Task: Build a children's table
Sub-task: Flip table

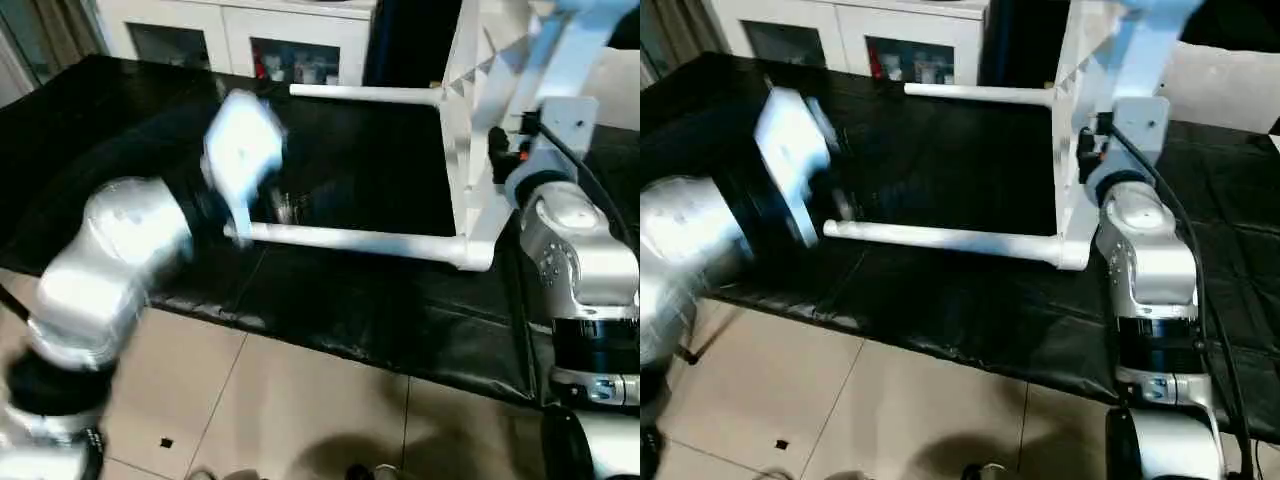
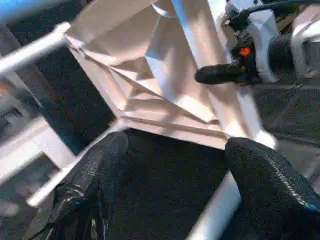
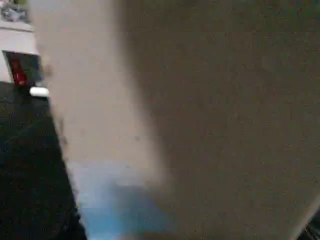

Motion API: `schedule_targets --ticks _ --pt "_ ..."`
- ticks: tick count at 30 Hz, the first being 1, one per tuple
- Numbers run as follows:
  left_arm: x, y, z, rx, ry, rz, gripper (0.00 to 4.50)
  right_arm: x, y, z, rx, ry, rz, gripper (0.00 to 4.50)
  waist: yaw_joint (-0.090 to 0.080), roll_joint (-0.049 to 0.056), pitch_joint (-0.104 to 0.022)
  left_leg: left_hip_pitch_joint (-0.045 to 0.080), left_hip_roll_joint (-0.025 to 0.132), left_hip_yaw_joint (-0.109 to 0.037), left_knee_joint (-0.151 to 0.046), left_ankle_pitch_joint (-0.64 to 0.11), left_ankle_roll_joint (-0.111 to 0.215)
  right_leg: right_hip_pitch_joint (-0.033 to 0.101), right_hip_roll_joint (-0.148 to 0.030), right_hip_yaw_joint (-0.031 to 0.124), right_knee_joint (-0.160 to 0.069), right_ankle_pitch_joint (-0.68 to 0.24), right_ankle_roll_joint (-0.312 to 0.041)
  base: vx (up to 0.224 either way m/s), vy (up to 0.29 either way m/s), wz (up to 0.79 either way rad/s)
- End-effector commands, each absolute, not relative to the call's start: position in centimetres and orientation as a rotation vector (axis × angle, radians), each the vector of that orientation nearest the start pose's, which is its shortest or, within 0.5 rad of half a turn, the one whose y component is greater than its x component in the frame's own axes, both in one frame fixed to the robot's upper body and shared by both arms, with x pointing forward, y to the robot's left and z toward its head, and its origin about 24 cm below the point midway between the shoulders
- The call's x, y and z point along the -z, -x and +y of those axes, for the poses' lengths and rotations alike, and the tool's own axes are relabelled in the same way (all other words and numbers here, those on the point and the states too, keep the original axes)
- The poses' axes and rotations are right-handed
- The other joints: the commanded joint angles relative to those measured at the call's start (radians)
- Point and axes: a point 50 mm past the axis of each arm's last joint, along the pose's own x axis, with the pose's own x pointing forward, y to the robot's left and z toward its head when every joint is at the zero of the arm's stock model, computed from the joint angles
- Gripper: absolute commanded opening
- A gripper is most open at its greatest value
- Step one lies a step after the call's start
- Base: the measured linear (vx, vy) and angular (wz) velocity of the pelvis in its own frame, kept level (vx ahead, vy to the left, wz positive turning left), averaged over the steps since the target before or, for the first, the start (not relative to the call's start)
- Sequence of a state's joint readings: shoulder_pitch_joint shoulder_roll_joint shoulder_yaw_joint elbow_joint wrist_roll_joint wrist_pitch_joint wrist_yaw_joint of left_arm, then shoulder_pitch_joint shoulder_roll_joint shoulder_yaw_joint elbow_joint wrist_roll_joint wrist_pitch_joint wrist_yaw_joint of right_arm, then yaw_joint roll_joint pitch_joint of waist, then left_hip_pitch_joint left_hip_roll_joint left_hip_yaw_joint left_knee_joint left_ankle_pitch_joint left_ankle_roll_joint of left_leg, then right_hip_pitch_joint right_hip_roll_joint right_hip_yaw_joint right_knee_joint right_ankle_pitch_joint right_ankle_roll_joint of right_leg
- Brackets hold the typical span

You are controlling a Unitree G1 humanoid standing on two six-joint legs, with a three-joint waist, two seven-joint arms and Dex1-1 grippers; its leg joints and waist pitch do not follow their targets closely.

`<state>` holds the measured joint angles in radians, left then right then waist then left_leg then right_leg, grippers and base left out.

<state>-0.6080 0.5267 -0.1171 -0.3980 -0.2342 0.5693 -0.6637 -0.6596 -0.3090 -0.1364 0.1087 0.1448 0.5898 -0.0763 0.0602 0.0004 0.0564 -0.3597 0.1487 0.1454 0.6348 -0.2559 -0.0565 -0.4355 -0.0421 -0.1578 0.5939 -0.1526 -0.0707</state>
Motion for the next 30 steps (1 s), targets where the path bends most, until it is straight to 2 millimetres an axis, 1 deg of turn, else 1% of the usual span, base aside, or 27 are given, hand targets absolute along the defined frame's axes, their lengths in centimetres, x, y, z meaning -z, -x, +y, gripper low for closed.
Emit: schedule_targets --ticks 1,2,3,4,5,6,7,9,11,12,13,14,15,16,17,18,19,20,21,22,24,25,26,27,28,29,30 --pt "-24.3 -28.3 11.8 0.863 -0.602 -0.298 3.59 -20.5 -35.2 -19.5 0.112 0.151 -0.077 2.28 0.002 -0.028 -0.086 -0.023 0.05 -0.019 -0.051 0.119 0.095 0.102 -0.09 0.072 -0.063 -0.214 0.174 0.0 0.0 0.0" --pt "-25.6 -28.5 11.7 0.833 -0.693 -0.366 3.59 -20.2 -35.1 -19.0 0.096 0.163 -0.048 2.28 0.002 -0.026 -0.087 -0.023 0.048 -0.021 -0.05 0.123 0.096 0.103 -0.09 0.073 -0.061 -0.218 0.176 0.0 0.0 0.0" --pt "-27.1 -28.6 11.5 0.787 -0.796 -0.453 3.59 -19.4 -35.0 -18.5 0.084 0.176 -0.01 2.28 0.006 -0.023 -0.089 -0.02 0.05 -0.023 -0.047 0.138 0.097 0.098 -0.09 0.076 -0.06 -0.205 0.178 0.0 0.0 0.0" --pt "-27.1 -28.6 11.5 0.785 -0.798 -0.455 3.59 -19.4 -35.0 -18.4 0.085 0.176 -0.008 2.49 0.004 -0.023 -0.086 -0.023 0.05 -0.024 -0.047 0.146 0.096 0.099 -0.09 0.075 -0.06 -0.198 0.175 0.0 0.0 0.0" --pt "-27.5 -28.7 11.5 0.767 -0.819 -0.478 3.59 -19.1 -34.9 -18.4 0.088 0.178 0.004 2.65 0.002 -0.024 -0.085 -0.024 0.056 -0.026 -0.049 0.146 0.086 0.101 -0.096 0.075 -0.059 -0.193 0.168 0.0 0.0 0.0" --pt "-28.1 -28.7 11.4 0.727 -0.869 -0.532 3.59 -18.0 -34.7 -18.2 0.094 0.191 0.038 2.75 0.0 -0.027 -0.084 -0.026 0.055 -0.025 -0.048 0.141 0.079 0.102 -0.099 0.075 -0.06 -0.197 0.162 0.0 0.0 0.0" --pt "-28.7 -28.8 11.3 0.698 -0.908 -0.58 3.59 -16.9 -34.5 -18.1 0.092 0.205 0.067 2.75 -0.001 -0.026 -0.085 -0.027 0.054 -0.025 -0.048 0.139 0.073 0.105 -0.101 0.075 -0.057 -0.197 0.156 0.0 0.0 0.0" --pt "-29.2 -29.1 11.1 0.678 -0.928 -0.616 3.59 -16.0 -34.4 -18.2 0.108 0.223 0.089 2.97 0.0 -0.019 -0.085 -0.022 0.056 -0.023 -0.049 0.132 0.067 0.099 -0.1 0.076 -0.063 -0.21 0.149 0.0 0.0 0.0" --pt "-29.5 -29.5 11.0 0.661 -0.949 -0.62 3.59 -15.2 -34.5 -18.4 0.123 0.225 0.094 3.09 0.0 -0.018 -0.084 -0.02 0.061 -0.025 -0.051 0.12 0.057 0.099 -0.104 0.076 -0.062 -0.222 0.136 0.0 0.0 0.0" --pt "-29.7 -30.0 11.1 0.644 -0.978 -0.614 3.59 -14.7 -34.6 -18.5 0.13 0.221 0.088 3.09 0.002 -0.008 -0.083 -0.017 0.06 -0.025 -0.051 0.104 0.053 0.097 -0.107 0.076 -0.065 -0.245 0.128 0.0 0.0 0.0" --pt "-29.9 -31.0 11.4 0.598 -1.025 -0.605 3.59 -14.1 -34.7 -18.6 0.133 0.242 0.079 3.09 0.002 -0.012 -0.082 -0.019 0.058 -0.024 -0.051 0.094 0.056 0.096 -0.107 0.075 -0.073 -0.261 0.13 0.0 0.0 0.0" --pt "-29.9 -31.2 11.5 0.586 -1.036 -0.602 3.59 -14.0 -34.8 -18.7 0.135 0.251 0.078 3.09 0.003 -0.01 -0.08 -0.016 0.054 -0.022 -0.05 0.069 0.052 0.094 -0.105 0.073 -0.08 -0.3 0.136 0.0 0.0 0.0" --pt "-30.2 -32.3 12.1 0.525 -1.063 -0.593 3.59 -13.6 -34.9 -18.8 0.147 0.241 0.072 3.09 0.004 -0.007 -0.08 -0.016 0.052 -0.023 -0.051 0.055 0.045 0.097 -0.105 0.072 -0.081 -0.316 0.143 0.0 0.0 0.0" --pt "-30.3 -32.6 12.2 0.508 -1.068 -0.591 3.59 -13.5 -34.9 -18.9 0.151 0.231 0.07 3.09 0.003 -0.008 -0.078 -0.015 0.053 -0.022 -0.051 0.046 0.043 0.094 -0.105 0.072 -0.087 -0.331 0.148 0.0 0.0 0.0" --pt "-30.5 -33.1 12.5 0.473 -1.085 -0.593 3.59 -13.3 -35.1 -19.0 0.165 0.215 0.064 3.09 0.002 -0.007 -0.079 -0.015 0.053 -0.023 -0.051 0.04 0.039 0.097 -0.105 0.07 -0.086 -0.334 0.151 0.0 0.0 0.0" --pt "-30.7 -33.4 12.6 0.451 -1.097 -0.601 3.59 -13.2 -35.1 -19.1 0.173 0.213 0.051 3.09 0.001 -0.009 -0.081 -0.015 0.052 -0.023 -0.051 0.024 0.037 0.097 -0.106 0.067 -0.091 -0.351 0.162 0.0 0.0 0.0" --pt "-30.9 -33.7 12.7 0.426 -1.098 -0.603 3.59 -13.1 -35.2 -19.1 0.172 0.204 0.039 2.93 0.002 -0.004 -0.082 -0.015 0.054 -0.025 -0.052 0.023 0.035 0.098 -0.107 0.067 -0.088 -0.344 0.16 0.0 0.0 0.0" --pt "-31.1 -34.0 12.8 0.417 -1.11 -0.603 3.59 -12.9 -35.3 -19.2 0.177 0.2 0.034 2.82 0.003 -0.003 -0.083 -0.016 0.057 -0.028 -0.052 0.031 0.037 0.098 -0.108 0.067 -0.086 -0.322 0.154 0.0 0.0 0.0" --pt "-31.2 -34.4 12.8 0.402 -1.124 -0.604 3.59 -12.8 -35.4 -19.2 0.177 0.202 0.035 2.74 0.004 -0.005 -0.084 -0.013 0.058 -0.028 -0.05 0.039 0.04 0.095 -0.107 0.07 -0.084 -0.305 0.146 0.0 0.0 0.0" --pt "-31.3 -34.7 12.8 0.387 -1.127 -0.601 3.59 -12.5 -35.4 -19.2 0.17 0.207 0.043 2.71 0.005 -0.003 -0.085 -0.014 0.059 -0.03 -0.05 0.045 0.04 0.097 -0.11 0.071 -0.08 -0.291 0.136 0.0 0.0 0.0" --pt "-31.4 -35.2 12.7 0.385 -1.14 -0.599 3.59 -12.2 -35.6 -19.1 0.175 0.226 0.043 2.62 0.007 -0.004 -0.087 -0.017 0.063 -0.032 -0.05 0.07 0.045 0.1 -0.115 0.075 -0.07 -0.245 0.099 0.0 0.0 0.0" --pt "-31.4 -35.7 12.7 0.373 -1.138 -0.593 3.59 -12.0 -35.6 -19.1 0.175 0.226 0.043 2.37 0.009 -0.003 -0.088 -0.017 0.065 -0.033 -0.05 0.079 0.045 0.1 -0.117 0.076 -0.066 -0.23 0.087 0.0 0.0 0.0" --pt "-31.3 -36.0 12.6 0.376 -1.152 -0.584 3.59 -11.9 -35.7 -19.1 0.176 0.226 0.041 2.3 0.009 -0.002 -0.087 -0.018 0.065 -0.033 -0.05 0.086 0.053 0.101 -0.119 0.077 -0.066 -0.215 0.072 0.0 0.0 0.0" --pt "-31.3 -36.2 12.5 0.378 -1.161 -0.578 3.59 -11.9 -35.7 -19.0 0.175 0.224 0.038 2.27 0.011 -0.003 -0.088 -0.018 0.065 -0.032 -0.049 0.091 0.057 0.102 -0.121 0.079 -0.063 -0.205 0.061 0.0 0.0 0.0" --pt "-31.1 -36.5 12.4 0.386 -1.175 -0.572 3.59 -11.9 -35.8 -19.0 0.173 0.224 0.035 2.22 0.011 0.001 -0.088 -0.016 0.065 -0.032 -0.049 0.092 0.059 0.1 -0.121 0.079 -0.063 -0.202 0.053 0.0 0.0 0.0" --pt "-30.9 -36.7 12.3 0.395 -1.189 -0.564 3.59 -11.9 -35.8 -18.9 0.171 0.223 0.026 2.14 0.01 -0.003 -0.088 -0.02 0.066 -0.033 -0.05 0.096 0.063 0.104 -0.123 0.079 -0.062 -0.197 0.043 0.0 0.0 0.0" --pt "-30.8 -36.9 12.3 0.395 -1.194 -0.561 3.59 -12.0 -35.8 -18.9 0.17 0.222 0.021 2.08 0.01 -0.003 -0.088 -0.019 0.065 -0.032 -0.049 0.095 0.065 0.103 -0.124 0.08 -0.062 -0.198 0.035 0.0 0.0 0.0"
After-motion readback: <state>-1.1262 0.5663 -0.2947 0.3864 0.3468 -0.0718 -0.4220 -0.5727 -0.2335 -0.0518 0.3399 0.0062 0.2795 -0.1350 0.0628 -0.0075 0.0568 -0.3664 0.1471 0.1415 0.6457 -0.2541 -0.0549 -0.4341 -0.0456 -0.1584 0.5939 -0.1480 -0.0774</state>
